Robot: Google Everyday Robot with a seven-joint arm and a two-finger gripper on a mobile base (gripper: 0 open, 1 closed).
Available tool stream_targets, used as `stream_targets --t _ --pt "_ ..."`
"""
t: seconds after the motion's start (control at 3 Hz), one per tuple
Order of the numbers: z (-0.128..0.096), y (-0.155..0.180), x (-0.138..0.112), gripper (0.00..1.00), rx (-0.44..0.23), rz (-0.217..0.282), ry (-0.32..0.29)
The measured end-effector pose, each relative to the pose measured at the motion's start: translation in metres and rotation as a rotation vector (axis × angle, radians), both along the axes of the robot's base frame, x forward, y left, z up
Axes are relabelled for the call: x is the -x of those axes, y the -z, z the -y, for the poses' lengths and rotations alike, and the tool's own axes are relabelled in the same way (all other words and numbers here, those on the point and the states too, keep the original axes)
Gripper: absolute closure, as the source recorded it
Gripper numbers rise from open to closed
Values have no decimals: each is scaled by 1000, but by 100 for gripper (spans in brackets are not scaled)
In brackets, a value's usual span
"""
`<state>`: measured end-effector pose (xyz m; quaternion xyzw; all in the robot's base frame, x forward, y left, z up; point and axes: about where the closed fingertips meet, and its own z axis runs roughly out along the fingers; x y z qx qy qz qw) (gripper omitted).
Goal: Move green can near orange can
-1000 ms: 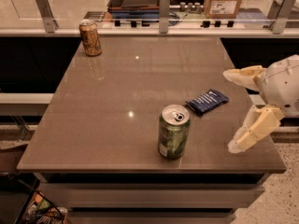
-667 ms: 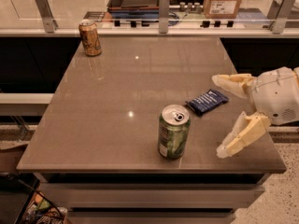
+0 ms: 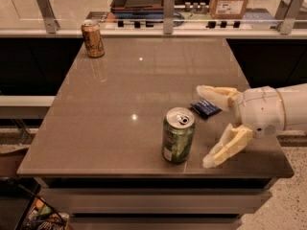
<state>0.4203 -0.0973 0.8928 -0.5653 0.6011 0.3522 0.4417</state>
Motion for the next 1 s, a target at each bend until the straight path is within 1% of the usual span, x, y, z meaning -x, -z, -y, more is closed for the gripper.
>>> stream_targets --t 0.33,0.67,1.0 --pt "-19 7 6 0 -95 -28 -50" --pt "-32 8 11 0 -145 -35 -81" --pt "-35 7 12 15 -148 -35 -87"
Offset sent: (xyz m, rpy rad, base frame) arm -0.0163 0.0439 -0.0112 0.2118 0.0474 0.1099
